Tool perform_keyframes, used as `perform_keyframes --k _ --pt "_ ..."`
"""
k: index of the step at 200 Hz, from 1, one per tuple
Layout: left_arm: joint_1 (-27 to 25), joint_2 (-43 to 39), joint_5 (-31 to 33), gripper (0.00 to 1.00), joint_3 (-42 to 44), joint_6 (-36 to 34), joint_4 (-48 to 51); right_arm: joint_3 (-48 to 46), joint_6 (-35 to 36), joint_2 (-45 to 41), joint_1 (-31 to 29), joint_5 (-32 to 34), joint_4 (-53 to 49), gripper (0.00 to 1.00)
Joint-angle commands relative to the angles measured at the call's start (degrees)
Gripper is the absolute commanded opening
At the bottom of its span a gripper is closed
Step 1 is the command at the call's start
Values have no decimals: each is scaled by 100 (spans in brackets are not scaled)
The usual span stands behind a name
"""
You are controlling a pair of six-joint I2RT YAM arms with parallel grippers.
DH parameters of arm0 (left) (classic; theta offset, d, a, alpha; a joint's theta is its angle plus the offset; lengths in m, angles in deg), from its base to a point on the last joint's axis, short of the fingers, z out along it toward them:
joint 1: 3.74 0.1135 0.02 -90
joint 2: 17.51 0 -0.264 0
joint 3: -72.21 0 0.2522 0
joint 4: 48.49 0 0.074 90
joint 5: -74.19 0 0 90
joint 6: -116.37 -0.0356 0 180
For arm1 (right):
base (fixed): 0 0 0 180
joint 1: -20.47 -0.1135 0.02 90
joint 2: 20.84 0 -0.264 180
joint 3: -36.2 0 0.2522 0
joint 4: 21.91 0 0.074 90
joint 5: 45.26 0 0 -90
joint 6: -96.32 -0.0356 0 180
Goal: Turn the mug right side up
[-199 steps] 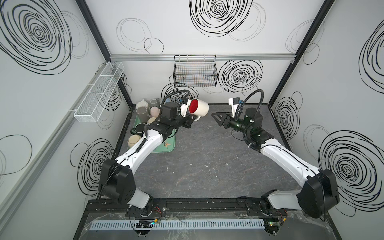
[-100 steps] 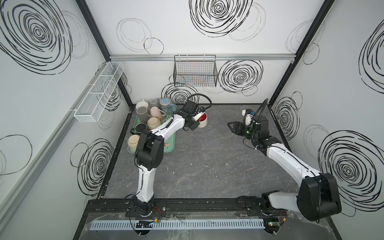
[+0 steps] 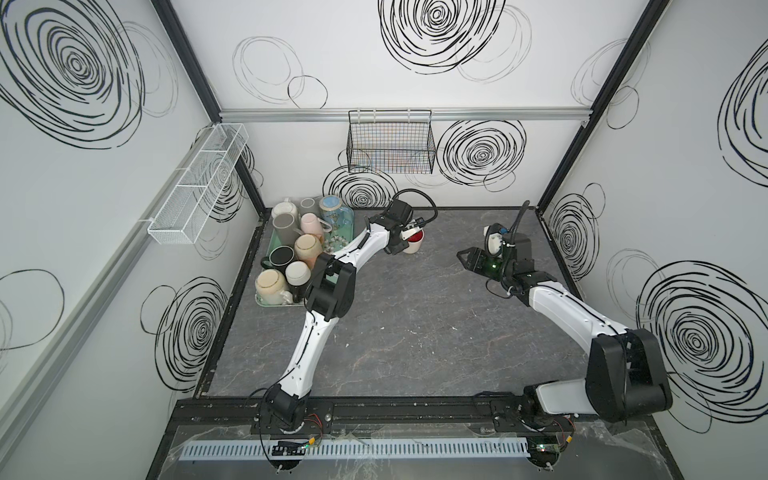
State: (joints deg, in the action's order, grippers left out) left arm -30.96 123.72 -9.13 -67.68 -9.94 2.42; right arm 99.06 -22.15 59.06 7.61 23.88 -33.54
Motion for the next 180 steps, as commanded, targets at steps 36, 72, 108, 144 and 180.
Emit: perform_keyframes --k 36,72,108,144,180 --pt "155 80 -20 40 -228 -267 -584 324 -45 173 29 -23 -38 55" --pt "206 95 -63 51 -227 -218 -630 288 -72 177 29 -42 -38 54" --pt "250 82 264 59 -208 -33 -738 206 -45 81 29 -30 -61 54" --pt "305 -31 240 62 -186 216 -797 161 -10 6 33 -36 -114 54" --pt "285 -319 175 64 30 518 -771 139 -18 -83 14 -67 -109 54"
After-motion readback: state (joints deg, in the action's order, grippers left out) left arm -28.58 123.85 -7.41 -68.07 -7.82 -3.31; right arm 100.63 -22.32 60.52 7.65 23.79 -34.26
